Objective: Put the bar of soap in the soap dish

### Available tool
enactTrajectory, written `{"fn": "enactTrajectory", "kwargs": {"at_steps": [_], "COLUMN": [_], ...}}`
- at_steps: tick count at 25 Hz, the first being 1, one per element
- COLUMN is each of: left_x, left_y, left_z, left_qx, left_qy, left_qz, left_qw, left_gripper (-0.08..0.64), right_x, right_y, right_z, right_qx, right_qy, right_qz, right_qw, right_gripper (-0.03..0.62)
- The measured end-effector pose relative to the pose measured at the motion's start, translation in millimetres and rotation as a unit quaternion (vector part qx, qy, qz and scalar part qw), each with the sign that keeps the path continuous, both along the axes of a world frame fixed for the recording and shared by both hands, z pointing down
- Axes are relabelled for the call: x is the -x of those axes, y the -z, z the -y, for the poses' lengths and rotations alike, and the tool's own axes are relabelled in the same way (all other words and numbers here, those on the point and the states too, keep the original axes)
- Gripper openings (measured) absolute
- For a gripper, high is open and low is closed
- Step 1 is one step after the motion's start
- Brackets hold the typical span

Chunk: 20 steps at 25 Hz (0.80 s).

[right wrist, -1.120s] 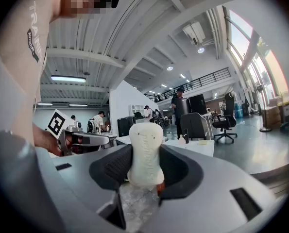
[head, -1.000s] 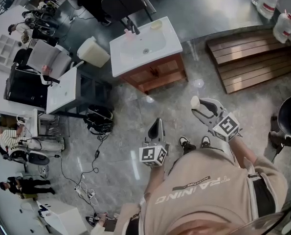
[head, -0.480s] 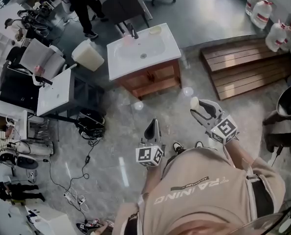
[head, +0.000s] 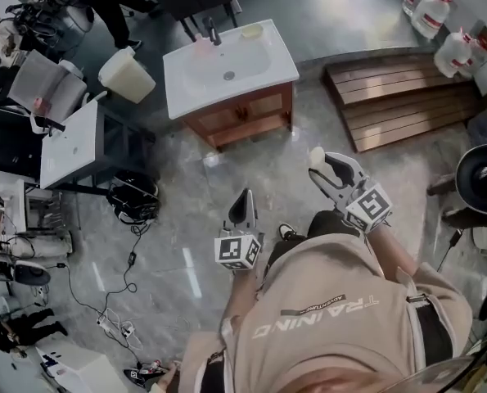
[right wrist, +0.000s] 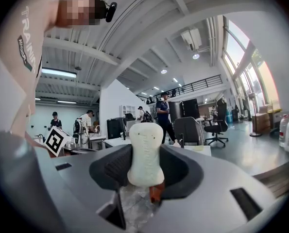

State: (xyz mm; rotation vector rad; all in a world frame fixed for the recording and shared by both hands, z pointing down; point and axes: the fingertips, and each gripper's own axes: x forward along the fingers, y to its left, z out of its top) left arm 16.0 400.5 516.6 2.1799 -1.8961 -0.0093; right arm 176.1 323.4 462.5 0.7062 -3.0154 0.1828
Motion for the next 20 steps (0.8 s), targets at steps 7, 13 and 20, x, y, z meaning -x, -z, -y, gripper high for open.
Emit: {"fn": "enactTrajectory", "kwargs": {"at_steps": [7, 13, 20], "left_x": [22.5, 33.7, 32.0], "left_y": [-1.5, 22.7, 37.4], "left_z": [43.7, 86.5, 150.6], "left_qx": [0.006, 0.002, -0.002], "left_qy": [0.009, 0.023, 0.028], "left_qz": [0.005, 0.020, 0.022], "left_qw": [0.9999, 0.9995, 0.9994], "left_gripper": [0.011, 0.011, 0.011], "right_x": [1.6, 4.2, 5.1], "right_y": [-12.1, -15.4, -25.2], "right_z": [36.8, 87.6, 155.2], "right_qx": [0.012, 0.013, 0.017], "right_qy": [-0.009, -0.012, 0.002], "right_qz": [-0.013, 0.004, 0.024], "right_qw": [1.000, 1.000, 1.000], "right_gripper": [0.164, 0.164, 0.164]}}
